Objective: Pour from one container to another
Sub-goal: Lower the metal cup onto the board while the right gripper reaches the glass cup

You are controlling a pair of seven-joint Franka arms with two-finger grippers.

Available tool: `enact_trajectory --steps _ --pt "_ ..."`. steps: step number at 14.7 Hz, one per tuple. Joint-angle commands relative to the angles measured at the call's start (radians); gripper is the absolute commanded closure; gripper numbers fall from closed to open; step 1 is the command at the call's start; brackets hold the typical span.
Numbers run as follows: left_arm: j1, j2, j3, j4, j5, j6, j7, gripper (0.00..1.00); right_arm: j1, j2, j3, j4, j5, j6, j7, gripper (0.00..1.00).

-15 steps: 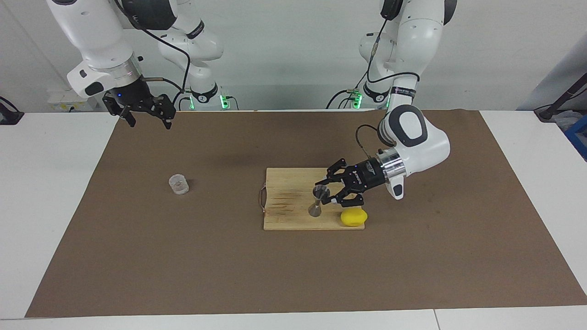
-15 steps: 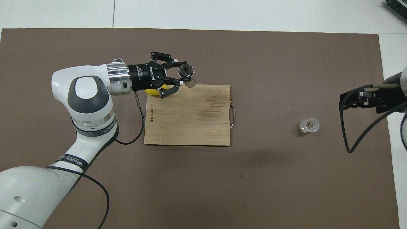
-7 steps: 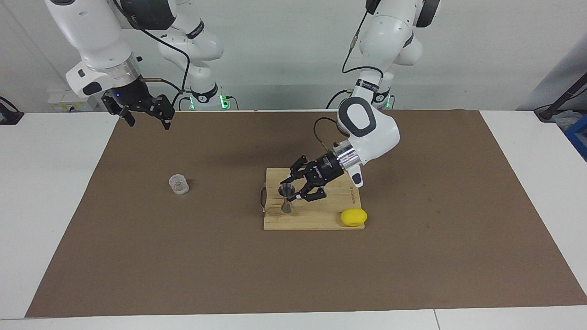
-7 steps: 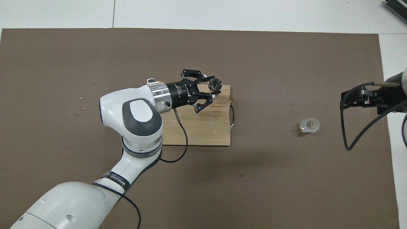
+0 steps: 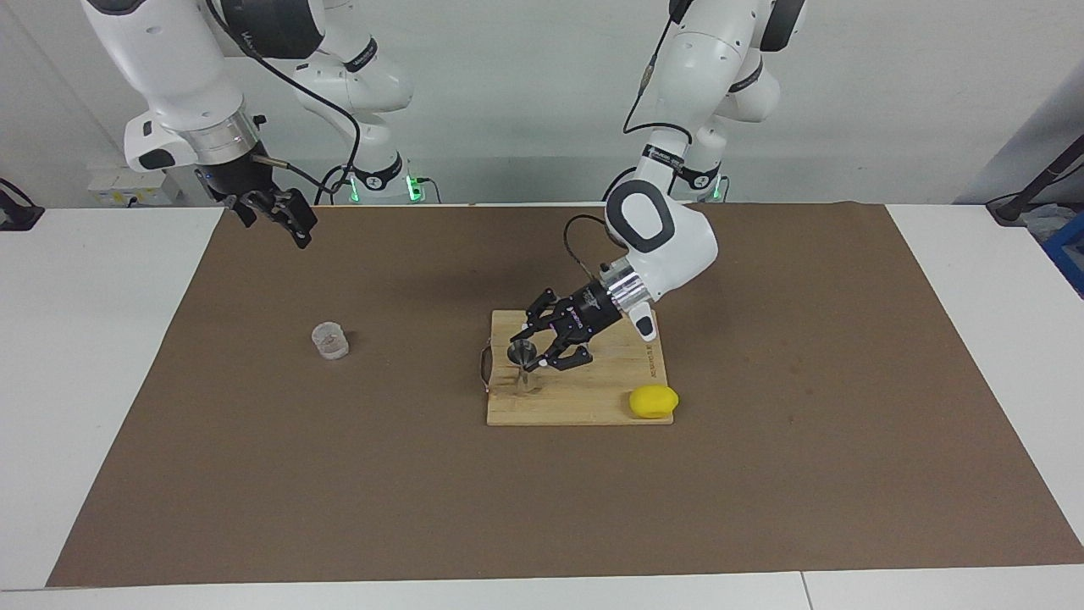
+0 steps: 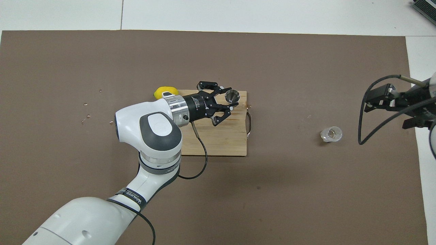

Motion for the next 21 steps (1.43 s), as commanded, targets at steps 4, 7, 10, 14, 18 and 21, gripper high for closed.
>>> enact_trajectory --steps 4,7,10,14,18,21 --pt "-0.022 0.009 0.011 -0.002 -0.026 0.024 0.004 1.0 -0.058 0.023 0.005 -0.094 0.039 0.11 0.232 0.05" --pt "-0.025 0.011 0.013 -0.004 -0.026 0.027 0.004 1.0 -0.102 0.031 0.005 -0.163 0.111 0.214 0.363 0.05" --pt "-0.028 0.012 0.013 -0.004 -0.026 0.036 0.004 1.0 -0.148 0.112 0.005 -0.164 0.198 0.239 0.438 0.02" --pt "-0.03 0.012 0.013 -0.007 -0.025 0.048 0.004 0.19 -0.193 0.169 0.003 -0.215 0.295 0.328 0.475 0.0" --pt "-0.033 0.012 0.013 -0.007 -0.025 0.05 0.002 0.0 -0.236 0.183 0.005 -0.327 0.392 0.421 0.466 0.0" --pt "-0.033 0.012 0.013 -0.007 -0.026 0.049 0.002 0.0 -0.259 0.212 0.005 -0.357 0.444 0.463 0.422 0.0"
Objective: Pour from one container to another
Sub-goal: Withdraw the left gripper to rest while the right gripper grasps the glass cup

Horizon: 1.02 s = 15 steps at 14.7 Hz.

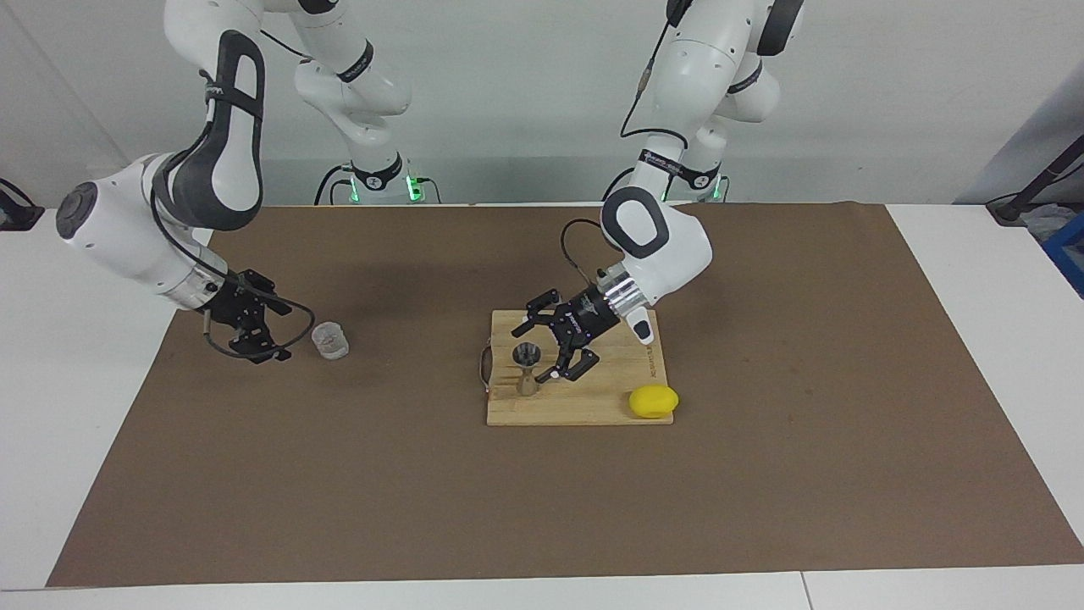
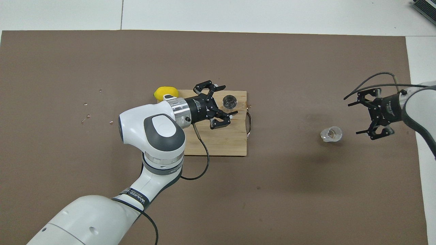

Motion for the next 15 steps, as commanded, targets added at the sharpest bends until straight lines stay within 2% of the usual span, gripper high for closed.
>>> enact_trajectory --steps 1,5,10,13,15 --pt "-0.021 -0.004 0.013 -0.006 -0.022 0.018 0.002 0.0 -0.027 0.005 0.009 -0.057 0.067 0.063 -0.044 0.0" --pt "0.008 -0.038 0.011 -0.006 0.016 0.0 -0.001 0.0 -0.041 0.009 0.009 -0.111 0.129 0.086 -0.081 0.0" --pt "0.051 -0.145 0.012 -0.075 0.042 -0.08 -0.002 0.0 -0.094 0.081 0.009 -0.122 0.231 0.083 -0.207 0.0" --pt "0.155 -0.167 0.011 -0.069 0.262 -0.225 -0.012 0.0 -0.107 0.094 0.009 -0.163 0.303 0.081 -0.279 0.0" --pt "0.222 -0.179 0.012 -0.063 0.377 -0.29 -0.015 0.0 -0.105 0.092 0.009 -0.18 0.308 0.078 -0.296 0.0"
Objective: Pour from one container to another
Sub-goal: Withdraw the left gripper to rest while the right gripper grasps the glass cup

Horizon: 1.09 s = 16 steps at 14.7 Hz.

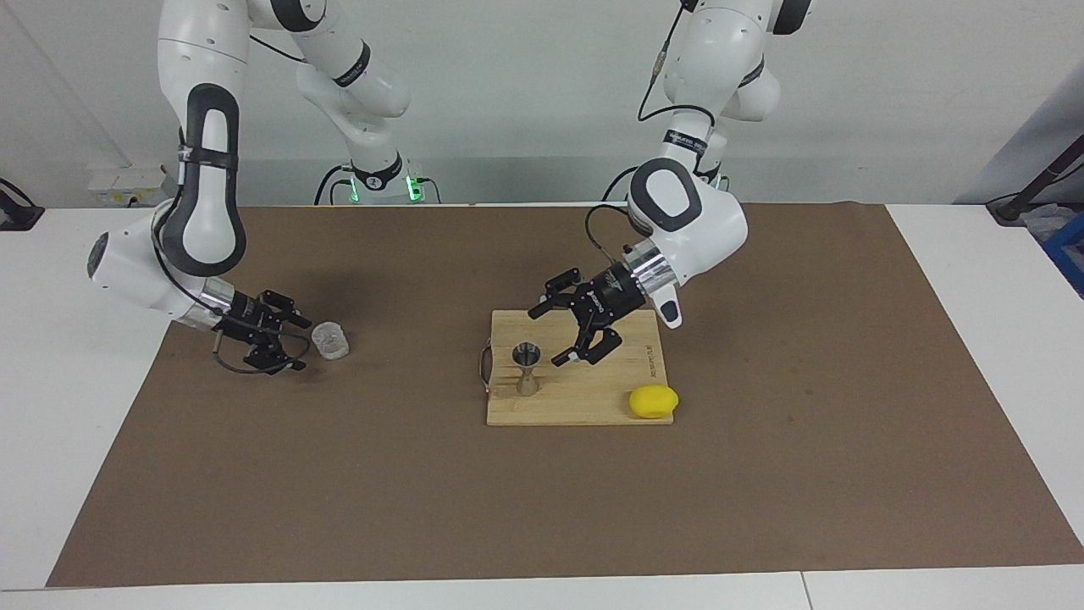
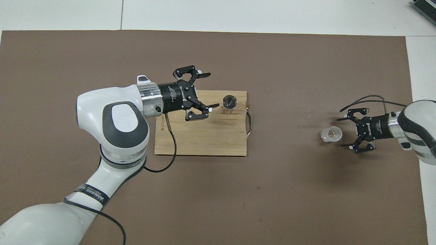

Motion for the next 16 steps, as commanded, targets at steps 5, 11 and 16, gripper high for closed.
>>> enact_trajectory --steps 5,11,16 --pt "0.182 -0.095 0.001 -0.013 0.514 -0.093 -0.005 0.0 0.001 -0.023 0.01 -0.059 0.071 0.001 -0.038 0.0" --pt "0.23 -0.126 0.027 0.036 0.931 -0.075 0.004 0.0 0.007 -0.024 0.01 -0.062 0.117 0.001 -0.024 0.0" --pt "0.271 -0.187 0.027 0.059 1.206 -0.121 0.013 0.0 0.019 -0.026 0.01 -0.068 0.131 0.006 -0.006 0.0"
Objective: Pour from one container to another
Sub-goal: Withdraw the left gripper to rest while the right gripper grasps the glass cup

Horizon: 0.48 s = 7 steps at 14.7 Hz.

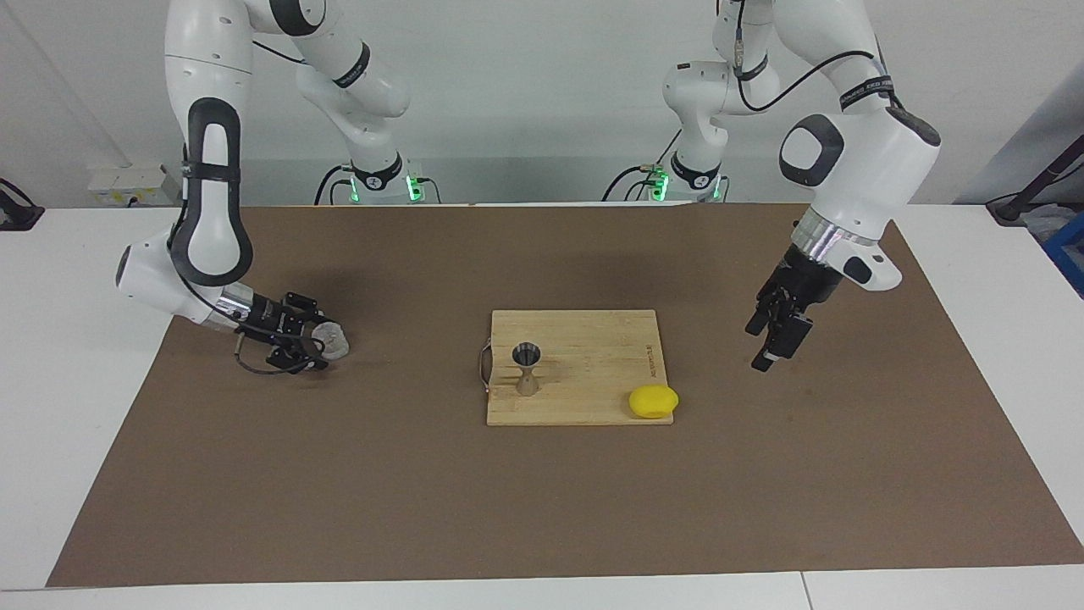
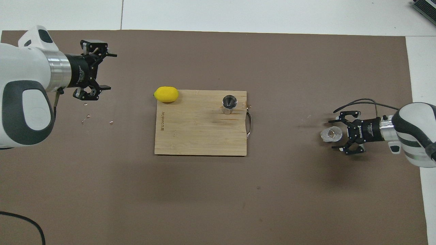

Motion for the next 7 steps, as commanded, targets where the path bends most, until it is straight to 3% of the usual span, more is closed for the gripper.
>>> enact_trajectory --steps 1,4,7 --pt "0.047 -0.047 -0.008 0.006 0.11 -0.06 0.019 0.0 0.006 -0.026 0.002 -0.031 0.035 0.006 0.0 0.0" --pt "0.051 -0.053 -0.008 0.052 0.144 -0.162 0.174 0.0 0.006 -0.026 0.002 -0.031 0.035 0.006 0.003 0.04" --pt "0.054 -0.072 -0.005 0.057 0.145 -0.277 0.464 0.0 -0.001 -0.026 0.002 -0.029 0.06 0.002 0.001 0.21"
